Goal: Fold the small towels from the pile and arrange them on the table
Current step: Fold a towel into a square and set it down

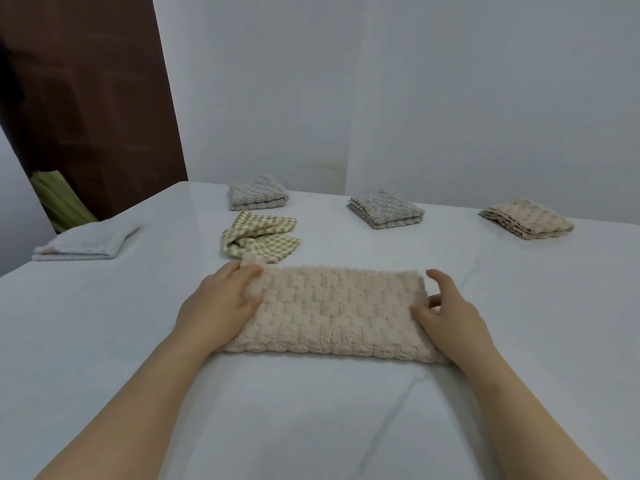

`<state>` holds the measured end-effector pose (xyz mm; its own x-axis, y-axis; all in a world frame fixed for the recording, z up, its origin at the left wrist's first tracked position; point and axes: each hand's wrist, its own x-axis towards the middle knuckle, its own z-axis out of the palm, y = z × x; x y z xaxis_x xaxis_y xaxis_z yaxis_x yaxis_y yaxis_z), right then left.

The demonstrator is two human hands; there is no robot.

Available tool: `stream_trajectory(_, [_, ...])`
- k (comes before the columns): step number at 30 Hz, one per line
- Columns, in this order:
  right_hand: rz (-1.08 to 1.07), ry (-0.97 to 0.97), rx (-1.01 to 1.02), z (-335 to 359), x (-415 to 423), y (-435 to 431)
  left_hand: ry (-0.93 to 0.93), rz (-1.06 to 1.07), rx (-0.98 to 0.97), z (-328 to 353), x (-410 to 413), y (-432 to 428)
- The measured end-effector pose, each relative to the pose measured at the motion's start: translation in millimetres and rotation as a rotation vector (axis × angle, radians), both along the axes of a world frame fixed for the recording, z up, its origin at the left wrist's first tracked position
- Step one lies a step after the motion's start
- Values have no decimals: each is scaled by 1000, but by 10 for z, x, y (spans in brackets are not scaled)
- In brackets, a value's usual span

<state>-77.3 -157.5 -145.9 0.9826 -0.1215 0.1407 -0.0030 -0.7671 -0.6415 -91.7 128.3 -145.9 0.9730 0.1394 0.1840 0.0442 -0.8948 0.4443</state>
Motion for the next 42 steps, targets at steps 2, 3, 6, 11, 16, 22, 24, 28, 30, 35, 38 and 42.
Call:
stream_trajectory(2, [-42,69,-163,18,-6,6,-52,56,197,-14,-9,0])
stream_trajectory(3, [-57,105,-210,35,-8,13,-133,77,201,16,-25,-30])
stream_trajectory(6, [-73,226,-327,79,-31,68,-239,-43,109,60,-47,-198])
stream_trajectory(11, [-8,221,-108,18,24,29,272,-254,325,-87,-31,-532])
stream_trajectory(16, [-77,59,-69,47,-16,50,339,-192,383,-87,-57,-672])
stream_trajectory(22, [-139,94,8,55,-16,42,243,-175,348,-125,-88,-965])
stream_trajectory(24, [-127,136,112,100,-35,11,278,-182,376,-150,-62,-1011])
stream_trajectory(28, [-91,160,278,103,-25,-100,299,-162,382,-147,-14,-1095])
stream_trajectory(30, [-143,115,446,69,4,-170,292,-149,364,-143,-15,-1164])
stream_trajectory(35, [-273,68,927,50,70,-271,209,-194,248,-112,-91,-1309])
stream_trajectory(38, [-332,165,1310,89,113,-313,96,-148,252,-25,-62,-1217])
stream_trajectory(42, [-341,193,1354,105,141,-326,231,-98,288,-51,9,-1009])
